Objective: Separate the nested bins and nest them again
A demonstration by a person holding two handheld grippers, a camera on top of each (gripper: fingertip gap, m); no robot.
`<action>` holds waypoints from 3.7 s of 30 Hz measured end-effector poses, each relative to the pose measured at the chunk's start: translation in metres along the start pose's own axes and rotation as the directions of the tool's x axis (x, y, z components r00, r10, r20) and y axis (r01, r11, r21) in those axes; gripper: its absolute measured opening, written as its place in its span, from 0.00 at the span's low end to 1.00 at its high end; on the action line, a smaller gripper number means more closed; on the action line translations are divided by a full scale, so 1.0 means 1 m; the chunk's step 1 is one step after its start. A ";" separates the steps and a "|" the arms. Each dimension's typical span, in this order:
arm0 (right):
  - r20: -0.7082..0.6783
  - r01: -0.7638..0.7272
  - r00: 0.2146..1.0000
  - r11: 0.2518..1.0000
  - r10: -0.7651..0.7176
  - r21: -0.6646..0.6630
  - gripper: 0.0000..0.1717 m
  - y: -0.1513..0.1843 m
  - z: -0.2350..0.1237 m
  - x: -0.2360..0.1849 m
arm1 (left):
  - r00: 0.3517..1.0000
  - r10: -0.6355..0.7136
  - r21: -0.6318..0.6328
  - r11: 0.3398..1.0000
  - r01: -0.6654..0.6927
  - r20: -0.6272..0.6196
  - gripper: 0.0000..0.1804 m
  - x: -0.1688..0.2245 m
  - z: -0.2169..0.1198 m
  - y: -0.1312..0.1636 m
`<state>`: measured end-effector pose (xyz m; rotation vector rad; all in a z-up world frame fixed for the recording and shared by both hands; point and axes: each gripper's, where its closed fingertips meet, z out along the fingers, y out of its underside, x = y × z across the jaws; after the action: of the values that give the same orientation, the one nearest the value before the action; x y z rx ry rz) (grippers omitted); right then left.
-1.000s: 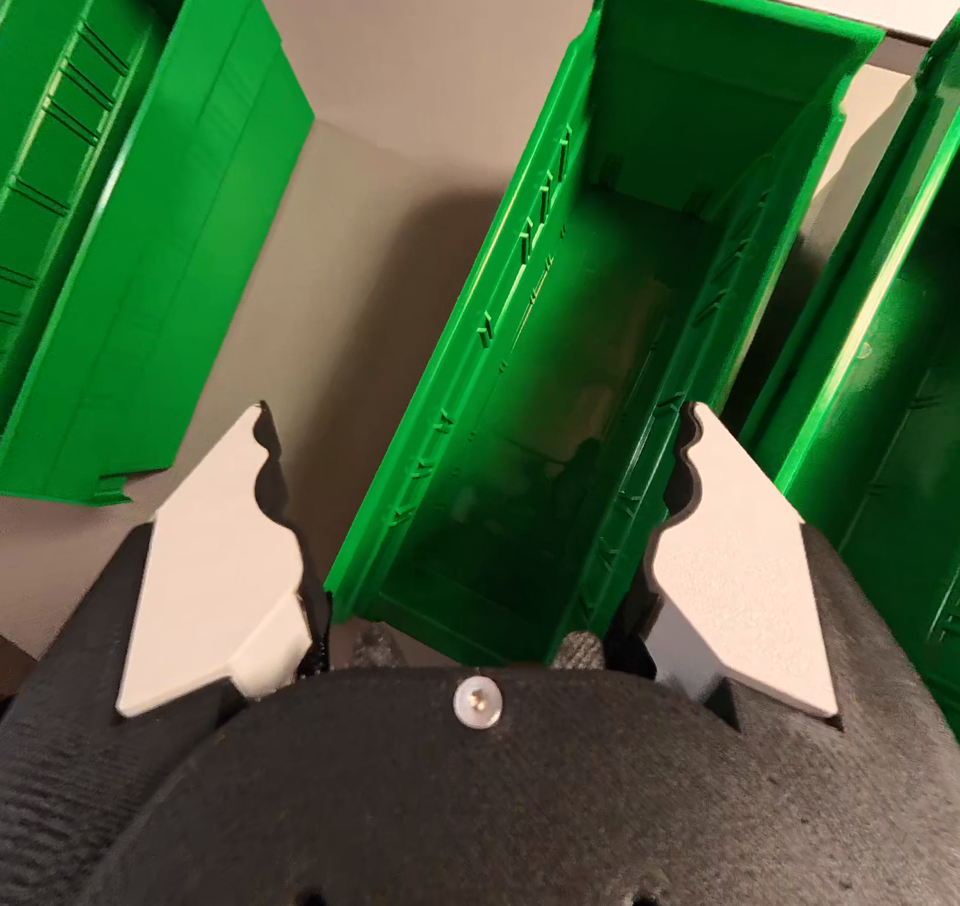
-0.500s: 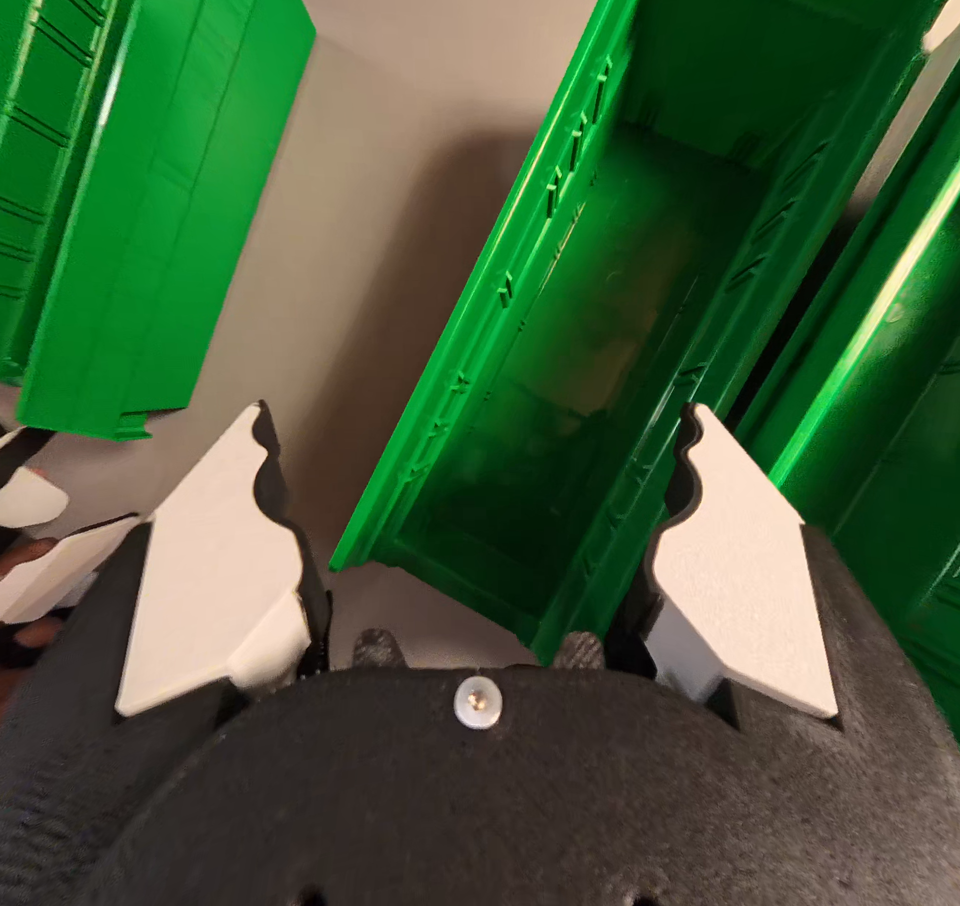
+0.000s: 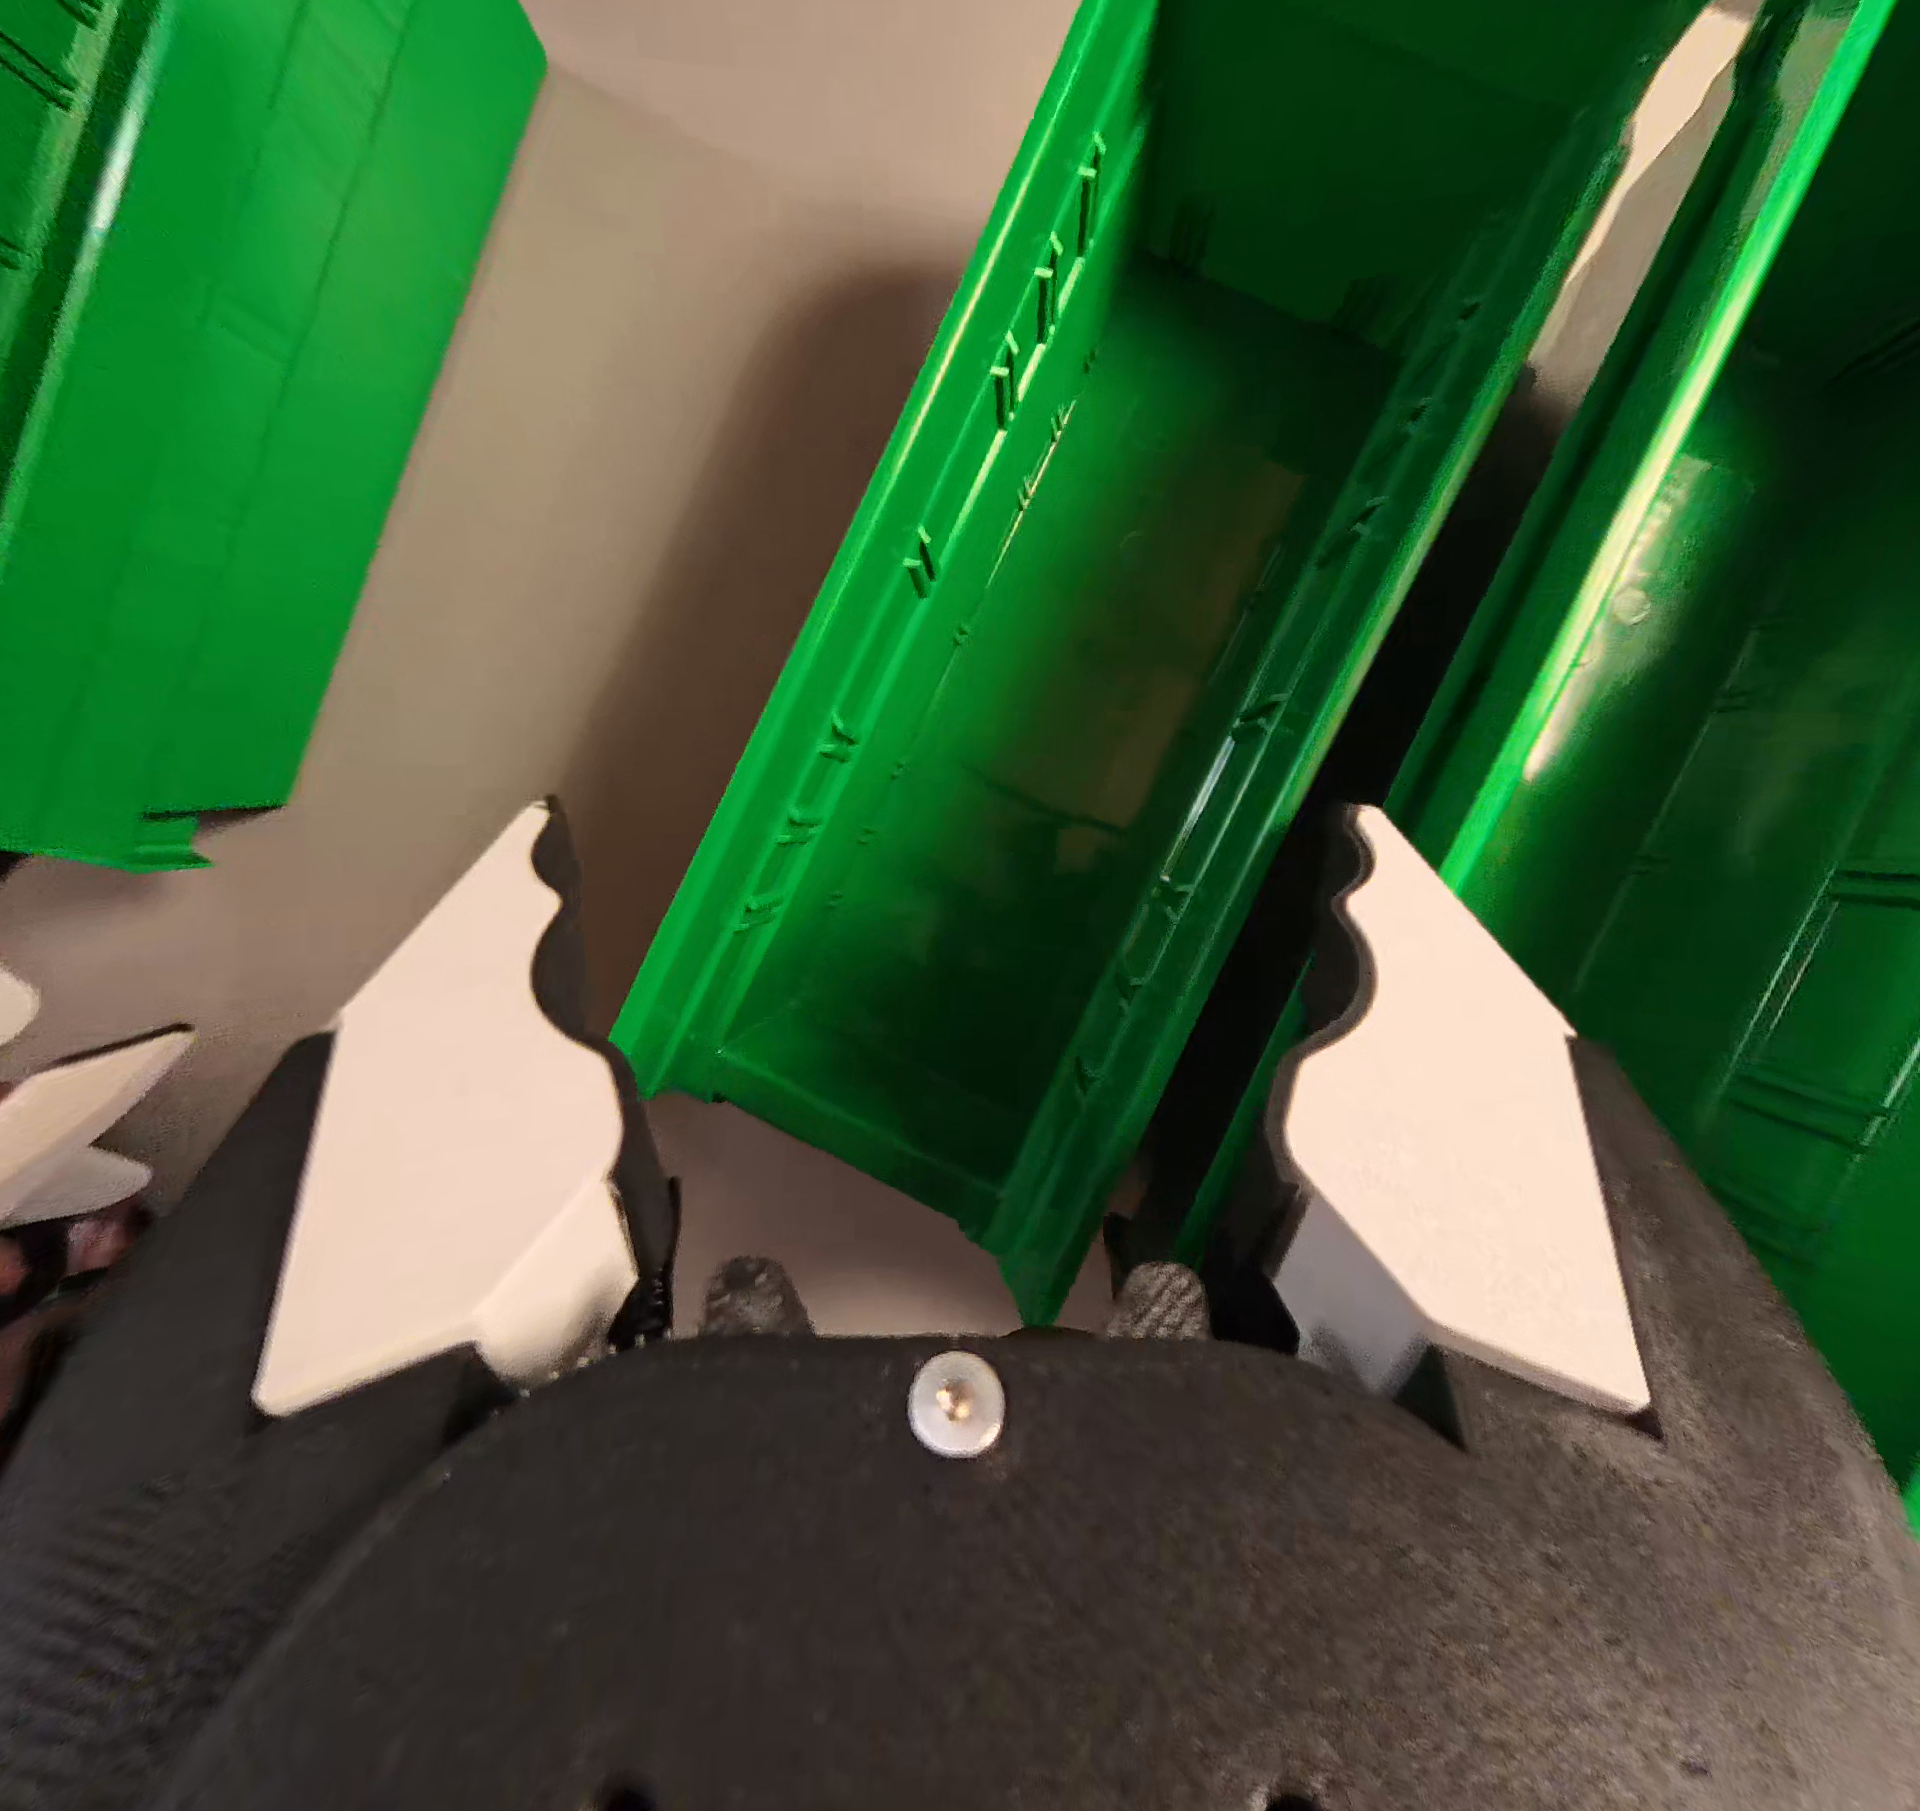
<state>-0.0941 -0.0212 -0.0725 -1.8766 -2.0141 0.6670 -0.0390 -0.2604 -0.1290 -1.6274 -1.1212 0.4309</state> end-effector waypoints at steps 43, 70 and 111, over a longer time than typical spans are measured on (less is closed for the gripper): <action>0.015 0.009 1.000 0.985 -0.007 -0.172 0.87 0.000 0.060 -0.025 | 0.999 0.010 -0.013 1.000 -0.011 -0.051 0.53 0.006 0.000 0.001; 0.204 0.094 0.973 0.992 -0.110 0.086 0.64 -0.030 -0.110 -0.014 | 0.999 0.011 -0.010 1.000 -0.012 -0.052 0.51 0.007 -0.001 0.001; 0.021 -0.035 0.999 0.981 0.032 0.192 0.83 -0.016 -0.082 0.107 | 0.996 0.022 0.003 1.000 -0.022 -0.086 0.54 0.010 -0.003 0.001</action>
<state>-0.0751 0.0943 -0.0047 -1.8010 -1.8587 0.8579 -0.0317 -0.2537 -0.1264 -1.6426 -1.0387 0.3728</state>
